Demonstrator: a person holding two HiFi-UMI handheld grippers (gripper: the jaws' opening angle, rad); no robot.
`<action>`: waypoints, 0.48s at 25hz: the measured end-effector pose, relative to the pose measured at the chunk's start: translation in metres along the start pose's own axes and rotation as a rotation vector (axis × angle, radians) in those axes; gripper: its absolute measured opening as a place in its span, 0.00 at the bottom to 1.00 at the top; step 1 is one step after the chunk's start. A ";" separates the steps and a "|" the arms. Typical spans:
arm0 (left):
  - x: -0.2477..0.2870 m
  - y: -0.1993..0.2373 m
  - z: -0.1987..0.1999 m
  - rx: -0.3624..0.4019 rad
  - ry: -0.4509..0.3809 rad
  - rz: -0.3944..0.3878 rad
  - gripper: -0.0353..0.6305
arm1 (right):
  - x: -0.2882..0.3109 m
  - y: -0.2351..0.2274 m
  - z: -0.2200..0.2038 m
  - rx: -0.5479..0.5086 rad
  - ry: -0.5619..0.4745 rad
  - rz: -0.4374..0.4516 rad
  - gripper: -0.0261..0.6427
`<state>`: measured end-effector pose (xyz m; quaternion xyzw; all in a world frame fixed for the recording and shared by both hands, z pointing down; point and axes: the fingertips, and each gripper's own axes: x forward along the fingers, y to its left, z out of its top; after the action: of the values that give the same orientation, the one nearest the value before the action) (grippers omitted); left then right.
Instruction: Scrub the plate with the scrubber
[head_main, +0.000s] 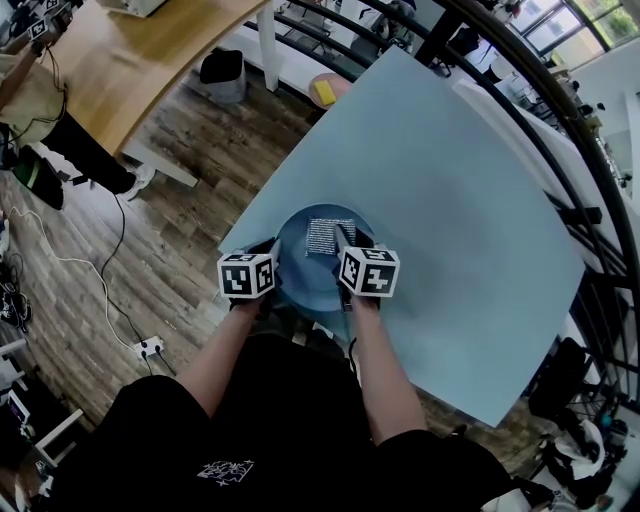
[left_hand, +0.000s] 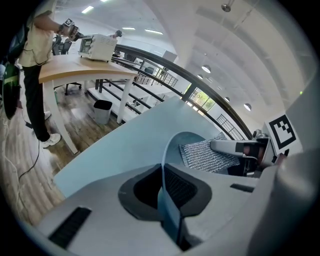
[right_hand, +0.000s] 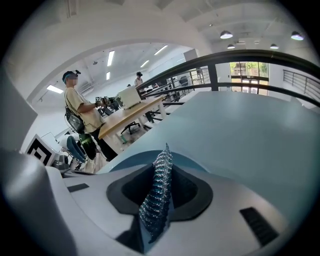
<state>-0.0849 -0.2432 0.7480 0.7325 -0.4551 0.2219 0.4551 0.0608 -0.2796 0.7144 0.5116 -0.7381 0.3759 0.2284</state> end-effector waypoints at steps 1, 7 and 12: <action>0.000 0.000 0.000 -0.001 -0.001 0.001 0.08 | -0.001 -0.004 0.001 0.006 -0.004 -0.009 0.18; 0.001 0.001 -0.001 -0.010 -0.005 0.009 0.08 | -0.012 -0.022 0.000 0.034 -0.025 -0.054 0.18; -0.001 -0.001 -0.003 -0.013 -0.011 0.017 0.08 | -0.029 -0.036 -0.005 0.033 -0.035 -0.093 0.18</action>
<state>-0.0846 -0.2401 0.7484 0.7269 -0.4650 0.2186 0.4556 0.1045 -0.2662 0.7080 0.5555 -0.7112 0.3679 0.2242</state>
